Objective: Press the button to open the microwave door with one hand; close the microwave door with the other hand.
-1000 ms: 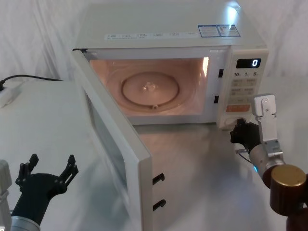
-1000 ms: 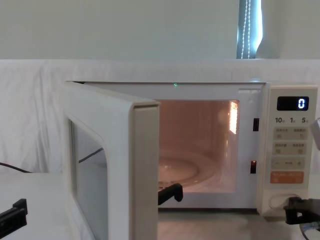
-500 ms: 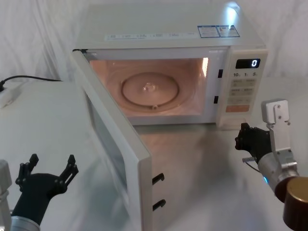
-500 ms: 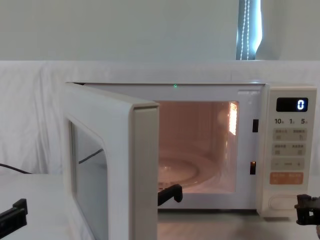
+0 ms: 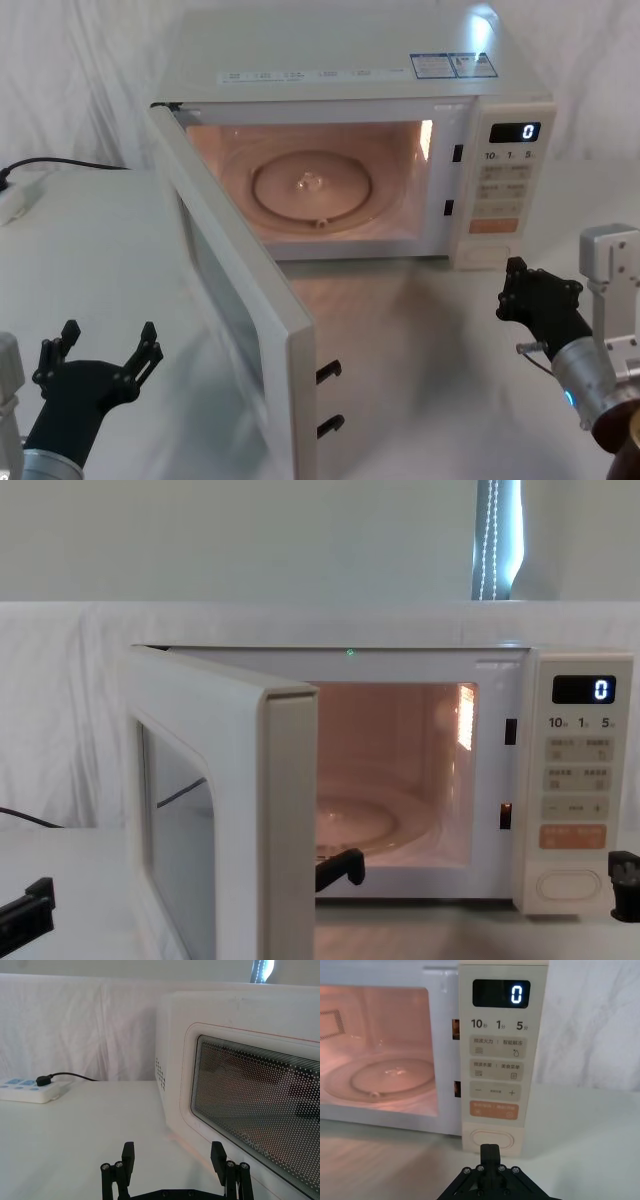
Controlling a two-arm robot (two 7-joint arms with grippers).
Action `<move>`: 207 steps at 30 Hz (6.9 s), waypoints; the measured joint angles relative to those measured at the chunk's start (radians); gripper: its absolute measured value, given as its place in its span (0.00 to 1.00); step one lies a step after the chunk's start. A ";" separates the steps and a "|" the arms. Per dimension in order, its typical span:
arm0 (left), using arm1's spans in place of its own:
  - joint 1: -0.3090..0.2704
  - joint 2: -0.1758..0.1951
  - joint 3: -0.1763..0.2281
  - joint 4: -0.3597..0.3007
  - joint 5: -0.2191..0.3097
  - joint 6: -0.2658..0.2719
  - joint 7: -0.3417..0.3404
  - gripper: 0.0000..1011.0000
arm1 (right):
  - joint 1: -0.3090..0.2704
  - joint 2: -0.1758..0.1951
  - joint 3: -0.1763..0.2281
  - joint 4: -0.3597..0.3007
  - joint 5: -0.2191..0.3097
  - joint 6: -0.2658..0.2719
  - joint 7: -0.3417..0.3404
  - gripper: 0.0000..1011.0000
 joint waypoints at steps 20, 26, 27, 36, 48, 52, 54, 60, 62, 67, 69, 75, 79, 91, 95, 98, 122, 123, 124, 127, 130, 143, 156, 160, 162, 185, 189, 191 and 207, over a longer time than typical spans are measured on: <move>0.000 0.000 0.000 0.000 0.000 0.000 0.000 0.99 | -0.050 0.020 0.000 0.004 0.093 -0.072 0.010 0.00; 0.000 0.000 0.000 0.000 0.000 0.000 0.000 0.99 | -0.050 0.023 0.001 0.005 0.101 -0.074 0.007 0.00; 0.000 0.000 0.000 0.000 0.000 0.000 0.000 0.99 | -0.050 0.023 0.001 0.005 0.101 -0.074 0.007 0.00; 0.000 0.000 0.000 0.000 0.000 0.000 0.000 0.99 | -0.050 0.022 0.002 0.005 0.100 -0.074 0.006 0.10; 0.000 0.000 0.000 0.000 0.000 0.000 0.000 0.99 | -0.050 0.021 0.002 0.004 0.098 -0.074 0.005 0.48; 0.000 0.000 0.000 0.000 0.000 0.000 0.000 0.99 | -0.050 0.021 0.002 0.004 0.097 -0.074 0.005 0.60; 0.000 0.000 0.000 0.000 0.000 0.000 0.000 0.99 | -0.050 0.021 0.002 0.004 0.097 -0.074 0.005 0.68; 0.000 0.000 0.000 0.000 0.000 0.000 0.000 0.99 | -0.050 0.021 0.002 0.004 0.096 -0.073 0.005 0.86; 0.000 0.000 0.000 0.000 0.000 0.000 0.000 0.99 | -0.050 0.021 0.002 0.003 0.096 -0.073 0.005 0.89; 0.000 0.000 0.000 0.000 0.000 0.000 0.000 0.99 | -0.050 0.021 0.002 0.003 0.096 -0.073 0.005 0.99; 0.000 0.000 0.000 0.000 0.000 0.000 0.000 0.99 | -0.050 0.021 0.002 0.004 0.096 -0.073 0.005 0.99; 0.000 0.000 0.000 0.000 0.000 0.000 0.000 0.99 | -0.050 0.021 0.002 0.003 0.096 -0.072 0.005 0.99; 0.000 0.000 0.000 0.000 0.000 0.000 0.000 0.99 | -0.050 0.021 0.002 0.003 0.096 -0.072 0.005 0.99; 0.000 0.000 0.000 0.000 0.000 0.000 0.000 0.99 | -0.050 0.021 0.002 0.003 0.096 -0.072 0.005 0.99; 0.000 0.000 0.000 0.000 0.000 0.000 0.000 0.97 | -0.050 0.021 0.002 0.003 0.096 -0.072 0.005 0.99; 0.000 0.000 0.000 0.000 0.000 0.000 0.000 0.92 | -0.050 0.021 0.002 0.003 0.096 -0.072 0.005 0.99; 0.000 0.000 0.000 0.000 0.000 0.000 0.000 0.18 | -0.050 0.021 0.002 0.003 0.096 -0.072 0.005 0.99; 0.000 0.000 0.000 0.000 0.000 0.000 0.000 0.15 | -0.050 0.021 0.002 0.003 0.096 -0.072 0.005 0.99; 0.000 0.000 0.000 0.000 0.000 0.000 0.000 0.12 | -0.050 0.021 0.002 0.003 0.096 -0.072 0.005 0.99; 0.000 0.000 0.000 0.000 0.000 0.000 0.000 0.05 | -0.050 0.021 0.002 0.003 0.096 -0.072 0.005 0.99; 0.000 0.000 0.000 0.000 0.000 0.000 0.000 0.00 | -0.050 0.021 0.002 0.003 0.096 -0.072 0.005 0.99; 0.014 0.000 -0.019 -0.059 0.004 0.058 -0.028 0.00 | -0.050 0.021 0.002 0.003 0.096 -0.072 0.005 0.99; 0.065 0.055 -0.099 -0.204 -0.158 0.214 -0.163 0.00 | -0.050 0.021 0.002 0.003 0.096 -0.072 0.005 0.99; 0.077 0.087 -0.127 -0.244 -0.220 0.255 -0.203 0.00 | -0.050 0.021 0.001 0.003 0.096 -0.072 0.005 0.99; 0.082 0.110 -0.145 -0.266 -0.257 0.279 -0.229 0.00 | -0.050 0.021 0.002 0.003 0.096 -0.072 0.005 0.99; -0.005 0.276 -0.151 -0.263 -0.450 0.386 -0.382 0.00 | -0.050 0.021 0.002 0.003 0.096 -0.072 0.005 0.99; -0.060 0.290 -0.107 -0.234 -0.453 0.391 -0.389 0.00 | -0.050 0.021 0.002 0.003 0.096 -0.072 0.005 0.99; -0.092 0.295 -0.083 -0.218 -0.456 0.395 -0.390 0.00 | -0.050 0.021 0.002 0.003 0.096 -0.072 0.005 0.99; -0.256 0.292 0.064 -0.121 -0.465 0.399 -0.375 0.00 | -0.050 0.021 0.002 0.003 0.096 -0.072 0.005 0.99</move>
